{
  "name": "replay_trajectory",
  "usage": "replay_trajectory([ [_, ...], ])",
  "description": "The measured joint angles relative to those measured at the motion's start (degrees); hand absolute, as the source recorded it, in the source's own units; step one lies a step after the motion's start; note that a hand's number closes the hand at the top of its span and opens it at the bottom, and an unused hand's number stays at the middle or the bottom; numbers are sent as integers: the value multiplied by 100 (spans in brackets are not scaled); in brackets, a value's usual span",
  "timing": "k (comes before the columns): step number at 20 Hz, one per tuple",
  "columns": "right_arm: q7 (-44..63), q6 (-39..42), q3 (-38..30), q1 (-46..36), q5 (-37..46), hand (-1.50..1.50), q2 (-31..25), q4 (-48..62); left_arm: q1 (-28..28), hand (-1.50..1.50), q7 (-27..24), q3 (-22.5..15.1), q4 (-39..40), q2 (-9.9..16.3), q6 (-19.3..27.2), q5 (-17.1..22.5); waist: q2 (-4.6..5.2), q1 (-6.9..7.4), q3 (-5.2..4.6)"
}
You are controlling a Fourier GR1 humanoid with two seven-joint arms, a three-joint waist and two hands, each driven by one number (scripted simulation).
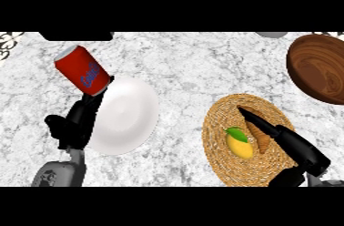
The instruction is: Pick the lemon from the placemat and place it in the bowl
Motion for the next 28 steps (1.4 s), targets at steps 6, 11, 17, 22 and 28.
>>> replay_trajectory([
  [6, -366, -23, -76, -200, 580, -150, 260, 554, 58, 0, -96, -53, 34, -157, 12, -142, 1, 3, 0],
  [11, -649, -474, 74, -261, 1421, -150, 342, 947, 111, 0, -128, -15, 6, -160, -41, -133, 1, 10, 0],
  [17, -975, -571, 142, -481, 1931, -150, 490, 1395, -79, 0, 64, 71, -17, -180, -50, -144, -40, 1, -36],
  [22, -1522, -616, 458, -608, 2419, 150, 450, 1606, -3, 0, -62, 93, 41, -165, -113, -160, -51, 1, -51],
  [28, -2151, -763, 678, -432, 2855, 150, 393, 1542, -8, 0, -20, 83, 1, -217, -91, -219, -45, 3, -41],
])
